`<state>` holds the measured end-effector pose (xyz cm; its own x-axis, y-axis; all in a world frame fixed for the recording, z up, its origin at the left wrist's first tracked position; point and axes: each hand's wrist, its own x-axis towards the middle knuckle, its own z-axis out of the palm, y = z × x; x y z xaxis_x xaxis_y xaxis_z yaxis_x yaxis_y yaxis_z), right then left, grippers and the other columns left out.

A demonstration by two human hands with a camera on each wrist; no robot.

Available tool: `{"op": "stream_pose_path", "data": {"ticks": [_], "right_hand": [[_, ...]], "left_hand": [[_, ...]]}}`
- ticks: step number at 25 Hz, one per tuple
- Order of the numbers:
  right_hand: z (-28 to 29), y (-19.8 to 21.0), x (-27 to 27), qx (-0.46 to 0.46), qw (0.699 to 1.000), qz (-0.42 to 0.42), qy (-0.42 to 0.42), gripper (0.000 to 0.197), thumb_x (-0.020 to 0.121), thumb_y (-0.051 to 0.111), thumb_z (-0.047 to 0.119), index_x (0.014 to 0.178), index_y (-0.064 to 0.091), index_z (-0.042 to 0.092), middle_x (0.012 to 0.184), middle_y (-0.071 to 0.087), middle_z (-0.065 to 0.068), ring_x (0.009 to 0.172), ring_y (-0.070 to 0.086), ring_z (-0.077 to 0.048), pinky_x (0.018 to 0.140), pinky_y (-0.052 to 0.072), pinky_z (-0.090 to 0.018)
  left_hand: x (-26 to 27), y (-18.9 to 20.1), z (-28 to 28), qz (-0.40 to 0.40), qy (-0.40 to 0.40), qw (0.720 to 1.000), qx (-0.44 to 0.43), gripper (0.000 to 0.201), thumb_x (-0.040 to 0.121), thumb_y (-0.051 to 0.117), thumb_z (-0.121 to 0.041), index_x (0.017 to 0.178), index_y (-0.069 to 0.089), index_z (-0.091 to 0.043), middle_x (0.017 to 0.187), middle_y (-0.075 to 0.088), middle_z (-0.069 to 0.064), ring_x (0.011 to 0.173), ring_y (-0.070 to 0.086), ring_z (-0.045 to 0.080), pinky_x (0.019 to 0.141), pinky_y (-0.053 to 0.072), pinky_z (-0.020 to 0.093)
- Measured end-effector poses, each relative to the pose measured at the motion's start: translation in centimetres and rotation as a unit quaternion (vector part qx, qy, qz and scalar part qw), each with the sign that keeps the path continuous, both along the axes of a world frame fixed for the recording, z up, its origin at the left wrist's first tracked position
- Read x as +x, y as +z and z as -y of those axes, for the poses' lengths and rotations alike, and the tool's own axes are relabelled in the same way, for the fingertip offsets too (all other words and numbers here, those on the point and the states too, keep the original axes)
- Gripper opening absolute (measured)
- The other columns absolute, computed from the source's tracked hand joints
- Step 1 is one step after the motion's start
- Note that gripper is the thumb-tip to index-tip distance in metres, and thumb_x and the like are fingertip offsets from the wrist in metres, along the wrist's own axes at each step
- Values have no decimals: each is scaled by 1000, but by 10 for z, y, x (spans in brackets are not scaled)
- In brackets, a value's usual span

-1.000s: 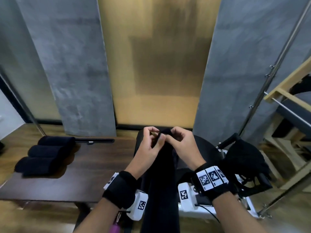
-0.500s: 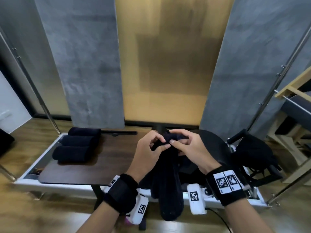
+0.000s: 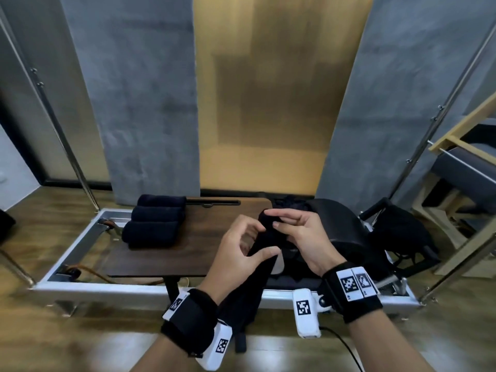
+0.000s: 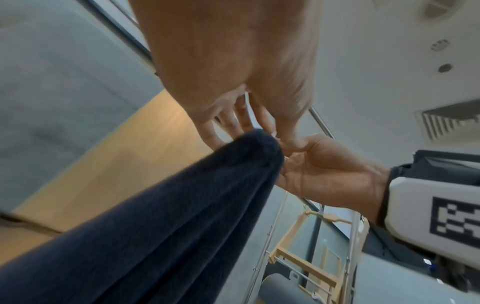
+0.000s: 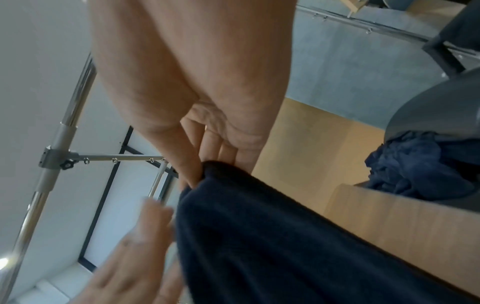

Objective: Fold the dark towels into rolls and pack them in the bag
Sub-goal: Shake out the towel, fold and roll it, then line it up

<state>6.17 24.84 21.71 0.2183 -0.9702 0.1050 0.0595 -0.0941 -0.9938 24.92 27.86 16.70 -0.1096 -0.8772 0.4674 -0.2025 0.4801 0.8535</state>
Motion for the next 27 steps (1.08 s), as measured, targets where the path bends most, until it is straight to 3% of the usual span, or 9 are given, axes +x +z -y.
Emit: {"op": "stream_pose_path", "data": {"ticks": [3,6,8,12,16,18,21,24,27], "right_hand": [[-8,1,17,-3,1000,22,18,30,93,65,-10,115,79,4,116,77,-18,117,71,-32,110,51,-48],[-13,6,30,-11,999,27,33,26,92,69,-3,114,80,8,114,77,-18,114,73,-31,105,55,-41],[-15,9,36,-17,999,17,37,24,90,77,7,114,80,11,109,78,-18,109,75,-30,100,57,-39],[-15,9,42,-28,999,-22,15,42,84,84,6,122,77,23,86,79,-12,94,77,-26,96,58,-36],[-15,11,39,-56,996,-8,-72,22,86,80,0,102,84,14,94,81,-14,98,78,-28,98,58,-41],[-13,9,31,-56,992,10,-113,17,87,79,-2,96,84,11,95,81,-13,97,78,-27,92,61,-35],[-10,0,15,-31,984,25,-172,11,86,80,1,93,82,9,92,81,-12,90,78,-25,77,62,-30],[-9,-10,-1,-4,975,34,-218,9,85,83,4,88,81,13,90,81,-12,85,78,-23,72,61,-31],[-10,-18,-11,11,972,39,-233,7,86,82,7,87,80,14,90,81,-10,85,78,-20,72,62,-32]], "left_hand": [[26,-3,-8,-49,8,994,94,41,98,67,-54,132,57,-35,125,63,-12,112,64,14,96,53,32],[42,-2,-10,34,5,996,78,21,105,65,-31,102,74,-12,99,68,9,101,60,23,94,51,49],[50,2,-14,13,34,998,53,22,103,69,-25,90,74,-8,89,66,10,92,60,28,86,50,54],[69,12,-24,5,42,999,13,14,103,69,-33,100,77,-21,95,73,-2,92,70,18,83,56,38],[98,-20,-42,52,-58,984,161,24,95,79,-41,102,78,-19,100,79,2,99,75,24,86,58,46],[122,-42,-48,109,-39,978,173,6,91,83,-33,89,79,-30,90,78,-7,91,74,18,82,58,45],[158,-55,-45,172,55,973,141,20,88,86,-24,74,74,-31,78,69,-11,76,65,10,74,50,38],[183,-48,-37,112,99,982,118,16,88,86,-18,80,79,-30,82,75,-11,77,69,4,71,51,22],[190,-38,-31,109,119,985,55,24,96,76,-12,93,77,-36,96,76,-18,92,72,3,80,53,14]]}}
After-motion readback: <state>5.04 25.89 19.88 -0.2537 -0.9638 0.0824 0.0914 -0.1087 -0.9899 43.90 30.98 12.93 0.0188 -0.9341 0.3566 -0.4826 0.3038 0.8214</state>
